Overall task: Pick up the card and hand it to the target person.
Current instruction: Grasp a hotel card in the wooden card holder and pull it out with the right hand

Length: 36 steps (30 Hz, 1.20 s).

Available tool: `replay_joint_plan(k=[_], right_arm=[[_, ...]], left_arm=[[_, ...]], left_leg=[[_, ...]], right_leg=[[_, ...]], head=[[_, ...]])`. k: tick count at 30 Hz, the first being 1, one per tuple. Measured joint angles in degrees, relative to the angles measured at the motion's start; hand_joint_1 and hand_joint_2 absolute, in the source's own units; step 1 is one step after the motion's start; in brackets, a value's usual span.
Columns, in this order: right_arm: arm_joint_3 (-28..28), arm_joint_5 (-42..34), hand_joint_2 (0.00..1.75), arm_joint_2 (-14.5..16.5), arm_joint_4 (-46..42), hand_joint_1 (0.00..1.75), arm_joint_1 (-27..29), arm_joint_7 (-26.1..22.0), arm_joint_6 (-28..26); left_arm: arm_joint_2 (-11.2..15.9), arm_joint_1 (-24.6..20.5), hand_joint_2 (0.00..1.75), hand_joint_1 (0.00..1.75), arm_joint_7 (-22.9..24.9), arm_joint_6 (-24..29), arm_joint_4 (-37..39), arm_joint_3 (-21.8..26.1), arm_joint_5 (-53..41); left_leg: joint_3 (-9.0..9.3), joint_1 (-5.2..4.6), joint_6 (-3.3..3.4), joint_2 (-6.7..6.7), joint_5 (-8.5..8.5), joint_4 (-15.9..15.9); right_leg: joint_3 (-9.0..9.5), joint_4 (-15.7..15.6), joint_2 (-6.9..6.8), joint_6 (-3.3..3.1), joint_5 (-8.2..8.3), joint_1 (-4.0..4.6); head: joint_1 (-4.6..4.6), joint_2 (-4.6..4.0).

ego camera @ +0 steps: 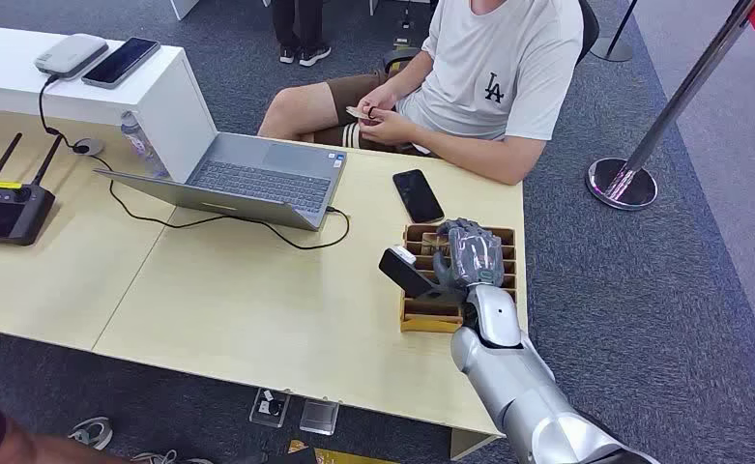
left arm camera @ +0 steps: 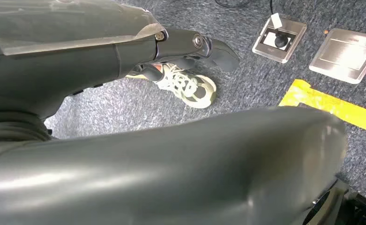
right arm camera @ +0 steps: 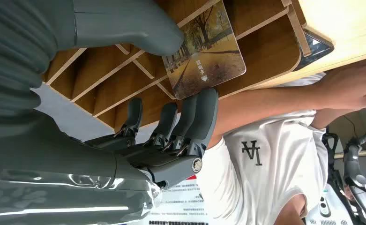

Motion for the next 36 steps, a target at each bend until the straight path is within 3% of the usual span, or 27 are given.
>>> replay_joint_plan(k=[16,36], right_arm=[[-0.4,-2.6,1.75,0.0,0.2,0.91,-0.3,-2.8,-3.0],[-1.0,-3.8,1.75,0.6,0.1,0.83,-0.4,-5.0,-4.3]], left_arm=[[0.0,0.0,0.00,0.00,-0.1,0.1,0.1,0.0,0.0],[0.0,-0.1,0.00,0.00,-0.1,0.2,0.4,0.1,0.0]], left_leg=[[-0.04,0.00,-0.01,0.00,0.01,0.0],[-0.15,0.00,-0.01,-0.01,0.00,0.0]], right_leg=[[-0.03,0.0,0.00,0.00,0.00,0.00],[-0.12,0.0,0.00,0.00,0.00,0.00]], head=[[0.00,0.00],[0.00,0.00]])
